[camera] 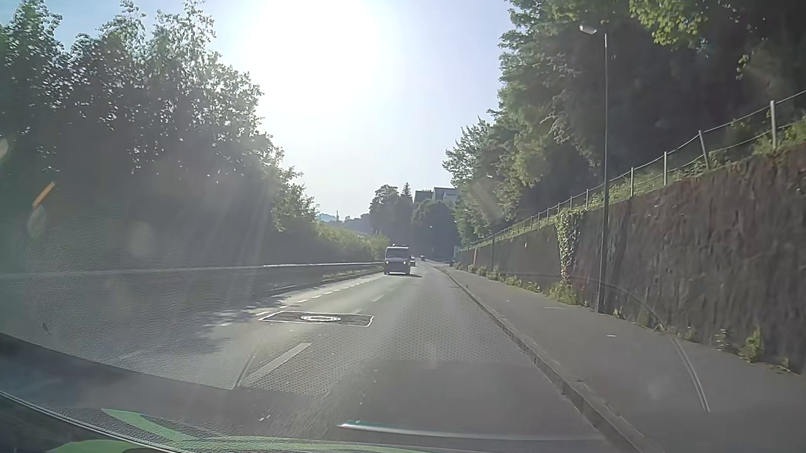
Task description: Follow the waypoints while adhering to traffic rules and regulations
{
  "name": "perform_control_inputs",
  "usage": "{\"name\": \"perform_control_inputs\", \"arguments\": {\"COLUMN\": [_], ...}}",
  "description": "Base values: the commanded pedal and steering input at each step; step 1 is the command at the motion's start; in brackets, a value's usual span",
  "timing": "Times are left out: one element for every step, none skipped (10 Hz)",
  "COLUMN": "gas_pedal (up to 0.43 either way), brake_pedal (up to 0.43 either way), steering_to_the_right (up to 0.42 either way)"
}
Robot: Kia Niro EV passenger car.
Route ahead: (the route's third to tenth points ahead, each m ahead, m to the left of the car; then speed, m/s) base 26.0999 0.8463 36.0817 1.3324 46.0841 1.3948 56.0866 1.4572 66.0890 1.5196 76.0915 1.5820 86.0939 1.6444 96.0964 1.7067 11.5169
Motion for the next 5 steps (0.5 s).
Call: {"name": "perform_control_inputs", "arguments": {"gas_pedal": [0.020, 0.020, 0.020, 0.020, 0.020], "brake_pedal": [0.000, 0.000, 0.000, 0.000, 0.000], "steering_to_the_right": [0.001, 0.001, 0.001, 0.001, 0.001]}}
